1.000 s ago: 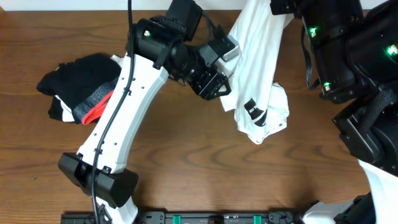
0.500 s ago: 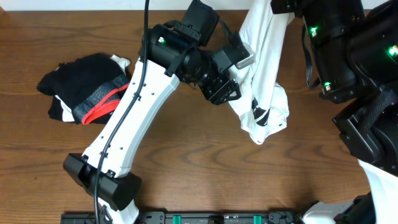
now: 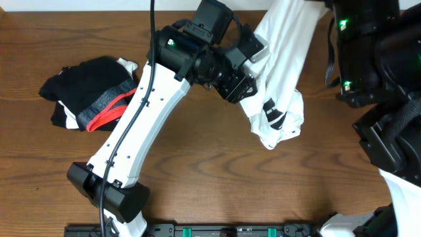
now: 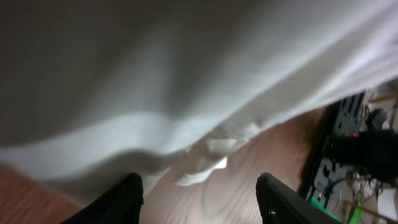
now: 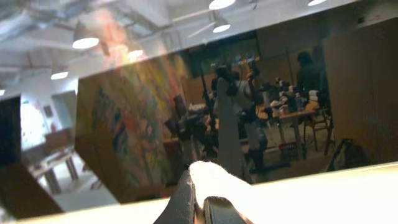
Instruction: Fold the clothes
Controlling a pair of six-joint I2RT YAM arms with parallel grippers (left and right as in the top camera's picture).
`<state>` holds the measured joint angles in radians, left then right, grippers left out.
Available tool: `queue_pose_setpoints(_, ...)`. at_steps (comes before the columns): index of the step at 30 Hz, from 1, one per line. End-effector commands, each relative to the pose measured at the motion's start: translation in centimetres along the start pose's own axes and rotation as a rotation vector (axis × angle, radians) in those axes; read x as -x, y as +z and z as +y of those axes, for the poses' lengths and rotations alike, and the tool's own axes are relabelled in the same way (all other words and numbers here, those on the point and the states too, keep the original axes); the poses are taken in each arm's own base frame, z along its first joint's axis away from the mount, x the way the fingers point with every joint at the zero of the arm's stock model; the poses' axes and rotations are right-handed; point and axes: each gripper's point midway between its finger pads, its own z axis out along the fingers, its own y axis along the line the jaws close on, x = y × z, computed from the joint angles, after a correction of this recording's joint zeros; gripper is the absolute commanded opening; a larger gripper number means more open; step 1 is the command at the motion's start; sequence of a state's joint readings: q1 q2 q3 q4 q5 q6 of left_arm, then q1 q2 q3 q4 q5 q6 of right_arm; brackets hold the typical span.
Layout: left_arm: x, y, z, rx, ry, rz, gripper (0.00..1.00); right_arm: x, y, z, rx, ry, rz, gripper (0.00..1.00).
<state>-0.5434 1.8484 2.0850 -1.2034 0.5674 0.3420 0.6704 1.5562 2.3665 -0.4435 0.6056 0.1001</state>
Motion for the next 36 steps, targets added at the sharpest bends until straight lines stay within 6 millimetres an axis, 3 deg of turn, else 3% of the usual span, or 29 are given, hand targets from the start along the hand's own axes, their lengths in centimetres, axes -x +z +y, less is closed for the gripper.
queue_pose_setpoints(1,0.4,-0.1,0.4,0.018,-0.046,-0.021,0.61,2.2,-0.8,-0.9,-0.025,0.054,-0.055,0.01)
queue_pose_setpoints(8,1.8,0.1,-0.8,-0.035,-0.011,-0.074,0.61,2.8,-1.0,-0.4,-0.004,0.131,-0.079,0.01)
queue_pose_setpoints(19,2.3,1.2,-3.9,-0.108,0.044,-0.071,0.61,3.9,-1.1,0.3,0.041,0.196,-0.114,0.01)
queue_pose_setpoints(26,2.9,2.4,-3.4,-0.106,0.060,-0.082,0.61,4.2,-1.2,1.2,0.096,0.224,-0.120,0.01)
queue_pose_setpoints(30,3.2,2.7,-4.1,-0.121,0.076,-0.089,0.61,4.3,-1.2,1.2,0.097,0.227,-0.123,0.01)
queue_pose_setpoints(31,3.3,2.7,-4.3,-0.123,0.083,-0.092,0.60,4.3,-1.2,1.2,0.097,0.227,-0.123,0.01)
queue_pose_setpoints(33,3.6,2.9,-4.8,-0.128,0.099,-0.101,0.48,4.3,-1.2,1.2,0.099,0.247,-0.122,0.01)
queue_pose_setpoints(36,3.8,3.1,-5.4,-0.135,0.115,-0.106,0.42,4.4,-1.2,1.3,0.109,0.259,-0.124,0.01)
